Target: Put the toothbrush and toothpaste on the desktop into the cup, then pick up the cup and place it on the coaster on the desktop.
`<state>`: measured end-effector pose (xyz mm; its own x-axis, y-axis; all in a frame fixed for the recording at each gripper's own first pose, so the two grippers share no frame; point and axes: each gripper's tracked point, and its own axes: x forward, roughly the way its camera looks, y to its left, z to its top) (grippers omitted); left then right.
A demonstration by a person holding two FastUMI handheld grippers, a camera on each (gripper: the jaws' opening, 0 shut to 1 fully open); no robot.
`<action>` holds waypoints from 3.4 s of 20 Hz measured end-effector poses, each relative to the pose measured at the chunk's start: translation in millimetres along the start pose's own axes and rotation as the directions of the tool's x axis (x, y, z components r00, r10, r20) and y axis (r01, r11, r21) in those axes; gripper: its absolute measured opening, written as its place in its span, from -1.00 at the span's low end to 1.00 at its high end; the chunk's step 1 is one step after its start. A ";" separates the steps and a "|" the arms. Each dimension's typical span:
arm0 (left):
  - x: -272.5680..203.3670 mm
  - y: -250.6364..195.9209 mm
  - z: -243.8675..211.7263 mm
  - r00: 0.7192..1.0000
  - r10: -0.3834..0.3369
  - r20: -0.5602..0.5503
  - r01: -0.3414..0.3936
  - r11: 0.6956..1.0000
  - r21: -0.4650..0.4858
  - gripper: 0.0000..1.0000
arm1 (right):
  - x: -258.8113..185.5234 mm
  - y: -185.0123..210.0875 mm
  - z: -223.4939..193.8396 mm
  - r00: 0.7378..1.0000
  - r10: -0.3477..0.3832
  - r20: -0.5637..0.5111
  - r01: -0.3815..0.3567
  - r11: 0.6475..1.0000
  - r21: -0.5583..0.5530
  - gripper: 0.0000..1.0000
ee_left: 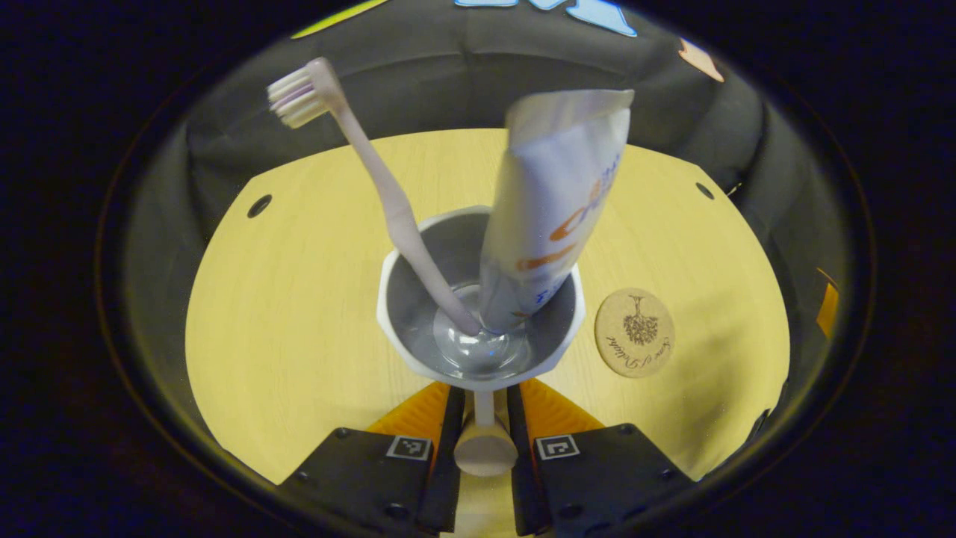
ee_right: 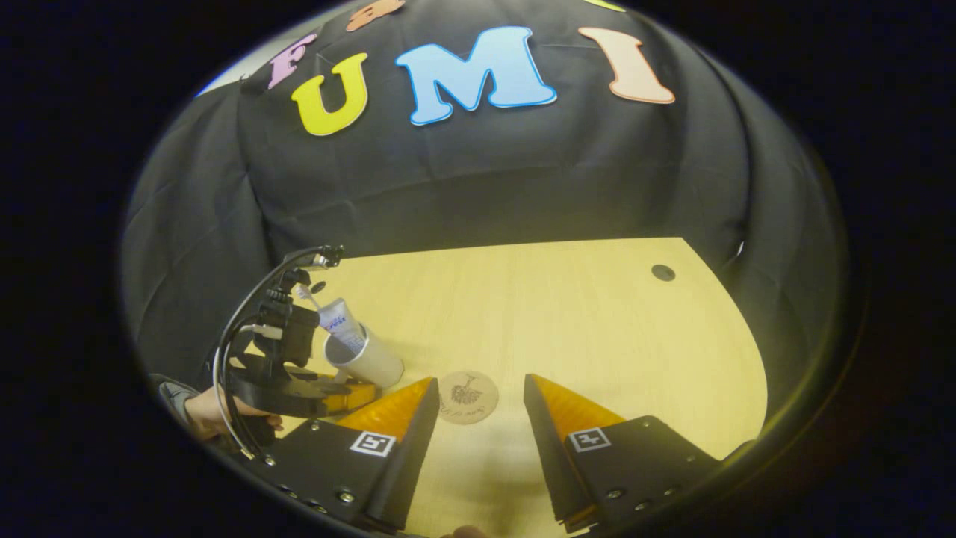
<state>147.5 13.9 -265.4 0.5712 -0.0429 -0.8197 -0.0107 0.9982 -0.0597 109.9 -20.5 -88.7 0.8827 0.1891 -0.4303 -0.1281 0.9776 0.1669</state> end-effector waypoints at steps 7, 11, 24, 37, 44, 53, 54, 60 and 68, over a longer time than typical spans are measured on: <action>-16.2 -15.8 7.2 1.000 0.001 0.029 -0.003 0.998 0.059 -0.27 | -4.3 -1.2 -1.0 1.000 -0.006 0.004 0.006 1.000 0.017 0.38; -24.0 -42.8 8.7 0.999 -0.033 0.025 0.031 0.994 0.105 -0.27 | -10.5 -3.7 -0.5 1.000 -0.012 0.016 0.011 1.000 0.025 0.38; -28.7 -139.2 10.0 0.986 -0.155 -0.056 0.164 0.961 0.223 -0.27 | -39.1 -54.9 -15.1 0.995 -0.102 0.014 0.100 0.990 0.100 0.38; -12.2 -145.0 2.8 0.989 -0.087 -0.116 0.114 0.963 0.245 -0.27 | -43.8 -80.4 -24.5 0.992 -0.124 -0.010 0.124 0.980 0.155 0.38; -15.7 -152.9 1.0 0.993 -0.098 -0.061 0.110 0.968 0.227 0.50 | -48.4 -76.9 -22.1 0.993 -0.119 0.003 0.118 0.984 0.134 0.37; -84.8 -153.2 16.1 0.982 -0.101 0.159 0.073 0.982 0.173 0.81 | -66.0 -62.0 -6.4 0.993 -0.079 0.087 0.074 0.995 0.059 0.31; -96.5 -150.8 18.2 0.976 -0.102 0.191 0.071 0.985 0.160 0.81 | -68.3 -57.1 -3.7 0.993 -0.070 0.100 0.065 0.997 0.048 0.38; -165.0 -138.3 39.4 0.912 -0.115 0.394 0.085 0.992 0.092 0.80 | -89.3 -23.4 13.5 0.983 -0.030 0.181 0.034 0.999 -0.018 0.37; -249.7 -92.4 42.5 0.792 -0.082 0.605 0.082 0.996 0.028 0.80 | -123.8 27.9 30.5 0.953 -0.031 0.302 0.063 0.994 -0.094 0.37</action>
<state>40.8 -65.8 -31.0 0.9497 -0.0896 -0.3002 0.0587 0.9921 -0.1105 10.8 -19.5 -3.7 0.9816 0.1215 -0.1470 -0.1145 0.9919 0.0554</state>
